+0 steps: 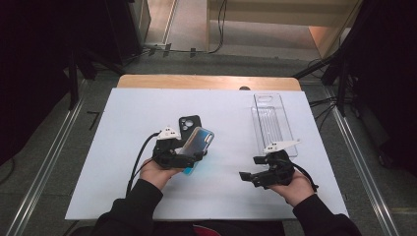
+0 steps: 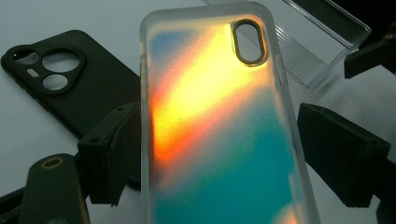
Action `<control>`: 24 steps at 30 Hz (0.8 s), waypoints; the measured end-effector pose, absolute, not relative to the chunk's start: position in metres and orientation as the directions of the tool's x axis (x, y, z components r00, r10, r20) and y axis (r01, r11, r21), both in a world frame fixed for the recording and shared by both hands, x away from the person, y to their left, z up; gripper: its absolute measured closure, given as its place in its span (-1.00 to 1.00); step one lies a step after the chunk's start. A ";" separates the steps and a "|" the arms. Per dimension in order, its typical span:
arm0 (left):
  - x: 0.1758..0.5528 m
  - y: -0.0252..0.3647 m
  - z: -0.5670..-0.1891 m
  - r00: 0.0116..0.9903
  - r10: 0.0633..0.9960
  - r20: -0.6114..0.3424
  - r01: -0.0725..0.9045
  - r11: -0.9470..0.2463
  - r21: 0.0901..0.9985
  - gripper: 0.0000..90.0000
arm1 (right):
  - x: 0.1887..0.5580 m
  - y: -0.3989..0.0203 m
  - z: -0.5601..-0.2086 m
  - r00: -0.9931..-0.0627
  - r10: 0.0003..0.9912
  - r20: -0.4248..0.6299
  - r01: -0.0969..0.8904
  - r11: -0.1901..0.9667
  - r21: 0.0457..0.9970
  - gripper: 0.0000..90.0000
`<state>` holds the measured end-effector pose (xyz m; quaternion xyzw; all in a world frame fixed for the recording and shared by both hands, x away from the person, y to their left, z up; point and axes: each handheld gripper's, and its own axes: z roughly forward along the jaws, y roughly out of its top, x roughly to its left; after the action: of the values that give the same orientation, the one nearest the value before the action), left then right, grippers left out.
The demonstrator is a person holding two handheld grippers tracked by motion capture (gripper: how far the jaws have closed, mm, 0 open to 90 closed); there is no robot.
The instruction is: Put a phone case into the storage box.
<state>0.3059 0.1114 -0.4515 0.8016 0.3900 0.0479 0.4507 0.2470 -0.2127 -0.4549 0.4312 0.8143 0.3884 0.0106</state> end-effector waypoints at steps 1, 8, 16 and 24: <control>0.306 0.110 -0.452 0.693 0.668 -0.273 0.580 -0.290 0.761 -0.63 | 0.248 -0.211 -0.454 -0.624 0.712 0.323 0.698 0.322 0.639 -0.70; 0.306 0.103 -0.456 0.687 0.679 -0.260 0.564 -0.272 0.780 -0.63 | 0.259 -0.197 -0.445 -0.607 0.716 0.344 0.710 0.295 0.640 -0.70; 0.299 0.096 -0.460 0.691 0.684 -0.233 0.523 -0.250 0.815 -0.63 | 0.272 -0.186 -0.433 -0.592 0.719 0.364 0.716 0.261 0.647 -0.70; 0.296 0.091 -0.461 0.691 0.693 -0.205 0.487 -0.236 0.841 -0.63 | 0.287 -0.179 -0.424 -0.585 0.711 0.390 0.729 0.251 0.637 -0.70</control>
<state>0.2957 0.0913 -0.4612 0.7790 0.3786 0.1058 0.4884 0.2872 -0.1795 -0.4237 0.4553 0.7908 0.4090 -0.0113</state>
